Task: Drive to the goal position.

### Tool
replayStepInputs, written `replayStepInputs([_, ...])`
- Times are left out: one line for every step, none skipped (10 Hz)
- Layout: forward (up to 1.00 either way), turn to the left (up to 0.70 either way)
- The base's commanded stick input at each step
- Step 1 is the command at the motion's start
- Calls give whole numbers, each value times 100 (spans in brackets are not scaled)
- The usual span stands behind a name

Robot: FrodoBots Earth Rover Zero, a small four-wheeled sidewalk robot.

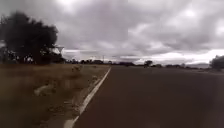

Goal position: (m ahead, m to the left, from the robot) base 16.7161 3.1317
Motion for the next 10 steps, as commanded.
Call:
replayStepInputs([85,-26])
replayStepInputs([85,-30])
replayStepInputs([85,0])
replayStepInputs([85,-5])
replayStepInputs([85,-13])
replayStepInputs([85,-20])
replayStepInputs([85,-11])
replayStepInputs([85,-10])
replayStepInputs([85,-15])
replayStepInputs([85,-10])
